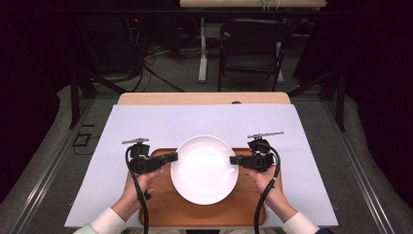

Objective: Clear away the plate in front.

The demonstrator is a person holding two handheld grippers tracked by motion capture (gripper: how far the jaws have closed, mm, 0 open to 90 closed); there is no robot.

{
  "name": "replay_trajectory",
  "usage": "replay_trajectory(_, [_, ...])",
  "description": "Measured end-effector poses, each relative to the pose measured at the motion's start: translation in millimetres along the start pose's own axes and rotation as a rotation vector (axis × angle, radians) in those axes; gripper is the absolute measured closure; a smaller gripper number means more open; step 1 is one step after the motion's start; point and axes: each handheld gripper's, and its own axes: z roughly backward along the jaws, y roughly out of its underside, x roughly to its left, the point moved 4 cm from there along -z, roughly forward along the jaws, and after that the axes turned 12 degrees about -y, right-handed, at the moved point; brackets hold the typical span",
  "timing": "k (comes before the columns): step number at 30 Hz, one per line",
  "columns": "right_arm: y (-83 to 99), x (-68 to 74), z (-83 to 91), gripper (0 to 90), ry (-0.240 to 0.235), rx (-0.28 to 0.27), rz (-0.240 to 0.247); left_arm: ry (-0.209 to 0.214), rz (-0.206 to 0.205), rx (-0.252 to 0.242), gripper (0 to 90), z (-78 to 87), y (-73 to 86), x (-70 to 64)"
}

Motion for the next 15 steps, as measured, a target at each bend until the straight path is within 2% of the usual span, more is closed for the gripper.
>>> replay_trajectory(4, [5.5, 1.1, -1.6, 77.9, 0.0, 0.015, -0.007, -0.002, 0.001, 0.017, 85.4, 2.0, 5.0, 0.8])
replay_trajectory(8, [12.5, 3.4, -3.5, 77.8, 0.002, 0.027, -0.01, 0.007, 0.019, 0.049, 85.4, 3.0, 12.6, 3.1])
replay_trajectory(15, [26.8, 4.0, -11.7, 77.3, 0.007, 0.077, -0.014, -0.004, 0.022, 0.089, 85.3, 2.5, 23.6, 9.1])
